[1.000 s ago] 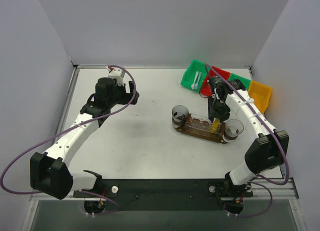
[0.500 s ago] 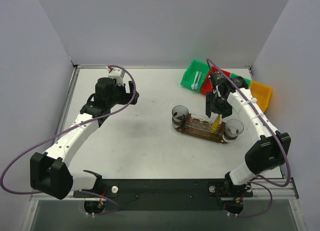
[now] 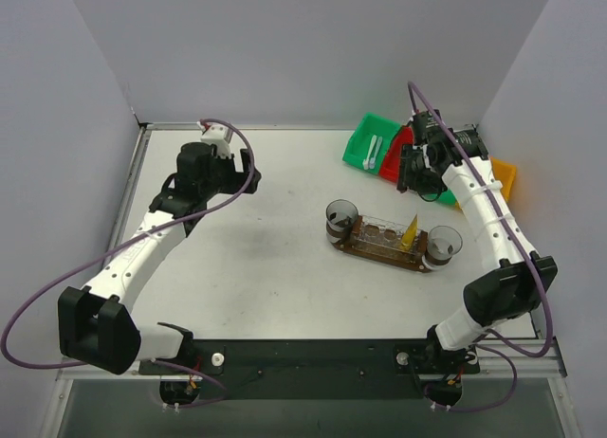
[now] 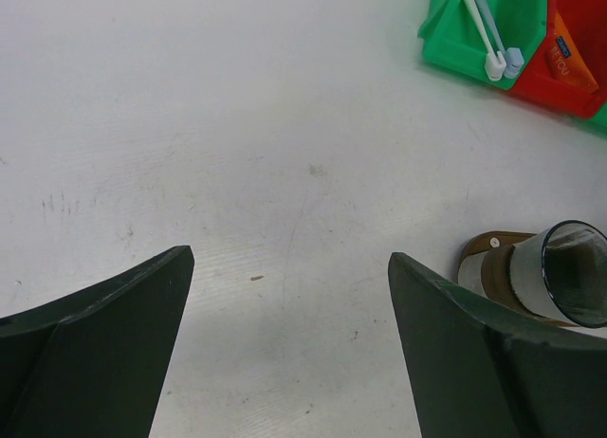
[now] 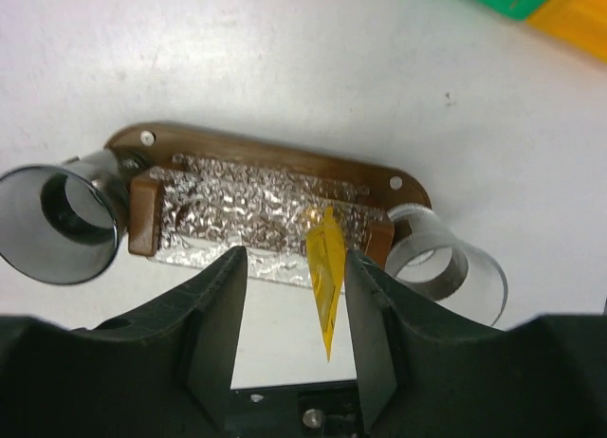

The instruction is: Prepare toiletry sets of a toothbrush and toothpaste on the tray

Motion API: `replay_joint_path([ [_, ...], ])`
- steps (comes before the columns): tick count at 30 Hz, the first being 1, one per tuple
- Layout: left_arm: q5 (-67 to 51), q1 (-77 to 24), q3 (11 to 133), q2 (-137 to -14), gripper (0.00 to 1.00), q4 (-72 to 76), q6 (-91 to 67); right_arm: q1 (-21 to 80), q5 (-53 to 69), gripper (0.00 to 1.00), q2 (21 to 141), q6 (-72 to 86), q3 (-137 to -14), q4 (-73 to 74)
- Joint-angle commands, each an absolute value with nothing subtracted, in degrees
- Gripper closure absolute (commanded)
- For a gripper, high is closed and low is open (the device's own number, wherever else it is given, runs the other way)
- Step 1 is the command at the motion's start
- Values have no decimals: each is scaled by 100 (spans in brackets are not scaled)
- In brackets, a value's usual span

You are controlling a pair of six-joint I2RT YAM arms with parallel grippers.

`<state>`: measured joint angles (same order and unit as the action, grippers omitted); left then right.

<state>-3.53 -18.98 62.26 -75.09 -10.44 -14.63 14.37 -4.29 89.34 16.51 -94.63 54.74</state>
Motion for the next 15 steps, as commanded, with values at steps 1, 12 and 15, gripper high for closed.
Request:
replay_joint_path([
  [1,-396,-1740,6592,-7550,5,-1037,-1555,1222,-396,60,9316,1494,-9878,5125],
  [12,-413,-1459,7057,-7892,6,-1011,-1635,624,-272,60,10853,941,-11091,4447],
  [15,-448,-1336,7189,-8059,6,-984,-1652,502,-272,61,11398,739,-11564,4404],
])
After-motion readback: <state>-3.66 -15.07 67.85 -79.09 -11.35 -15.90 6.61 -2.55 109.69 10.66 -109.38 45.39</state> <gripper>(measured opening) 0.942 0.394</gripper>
